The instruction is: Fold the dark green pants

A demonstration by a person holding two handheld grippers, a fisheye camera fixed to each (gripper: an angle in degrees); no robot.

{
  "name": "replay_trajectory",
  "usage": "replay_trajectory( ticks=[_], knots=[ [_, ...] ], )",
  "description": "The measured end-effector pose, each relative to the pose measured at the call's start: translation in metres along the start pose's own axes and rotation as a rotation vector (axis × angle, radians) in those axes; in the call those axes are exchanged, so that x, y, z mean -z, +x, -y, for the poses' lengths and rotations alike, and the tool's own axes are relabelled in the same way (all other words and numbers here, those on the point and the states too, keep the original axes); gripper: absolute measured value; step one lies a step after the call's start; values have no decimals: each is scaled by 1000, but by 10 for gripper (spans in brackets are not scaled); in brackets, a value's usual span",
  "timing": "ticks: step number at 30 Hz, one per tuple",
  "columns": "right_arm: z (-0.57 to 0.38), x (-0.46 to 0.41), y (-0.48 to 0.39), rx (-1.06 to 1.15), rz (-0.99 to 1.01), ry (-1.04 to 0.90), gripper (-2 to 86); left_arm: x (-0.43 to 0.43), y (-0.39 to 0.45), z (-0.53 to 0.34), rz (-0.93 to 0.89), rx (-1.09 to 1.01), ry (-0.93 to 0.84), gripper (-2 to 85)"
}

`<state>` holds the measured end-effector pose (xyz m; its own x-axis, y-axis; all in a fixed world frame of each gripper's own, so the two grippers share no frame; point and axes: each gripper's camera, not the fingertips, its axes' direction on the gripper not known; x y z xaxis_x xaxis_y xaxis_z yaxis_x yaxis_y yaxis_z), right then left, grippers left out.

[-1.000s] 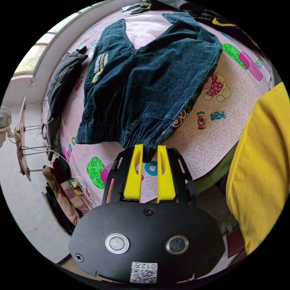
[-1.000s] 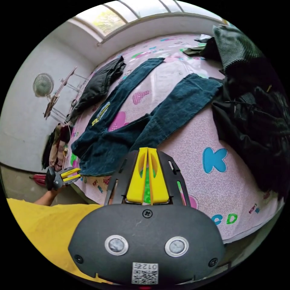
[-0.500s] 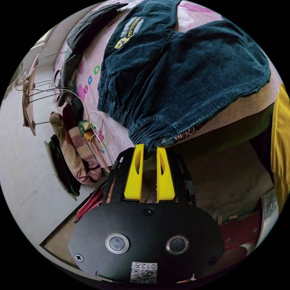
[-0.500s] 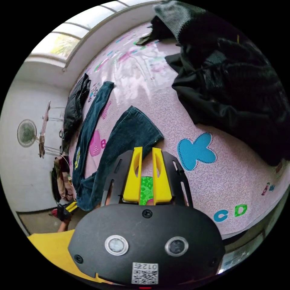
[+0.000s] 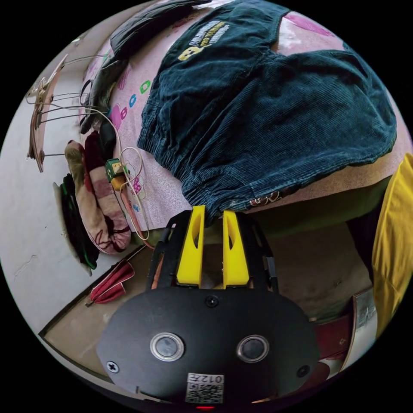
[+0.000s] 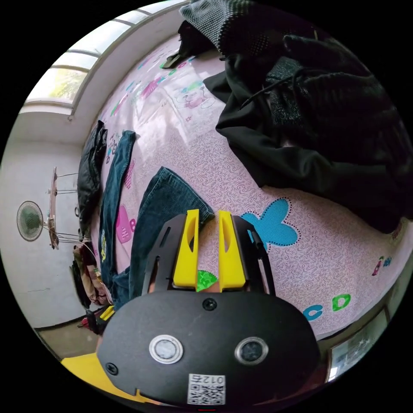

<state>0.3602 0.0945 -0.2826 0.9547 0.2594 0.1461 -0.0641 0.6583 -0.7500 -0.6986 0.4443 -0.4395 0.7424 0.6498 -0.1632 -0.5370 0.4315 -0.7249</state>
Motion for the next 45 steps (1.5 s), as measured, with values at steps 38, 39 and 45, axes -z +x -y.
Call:
replay_trajectory(
  ticks=[38,39,45],
  knots=[
    [-86,23,0,144,-273,85,9,-4,-105,-179,-260,538,264,-1],
    [-87,20,-18,199,-278,88,8,6,-115,-176,-292,536,320,0],
    [-126,-99,-233,796,-252,-109,1,3,-127,-118,-438,341,239,-1]
  ],
)
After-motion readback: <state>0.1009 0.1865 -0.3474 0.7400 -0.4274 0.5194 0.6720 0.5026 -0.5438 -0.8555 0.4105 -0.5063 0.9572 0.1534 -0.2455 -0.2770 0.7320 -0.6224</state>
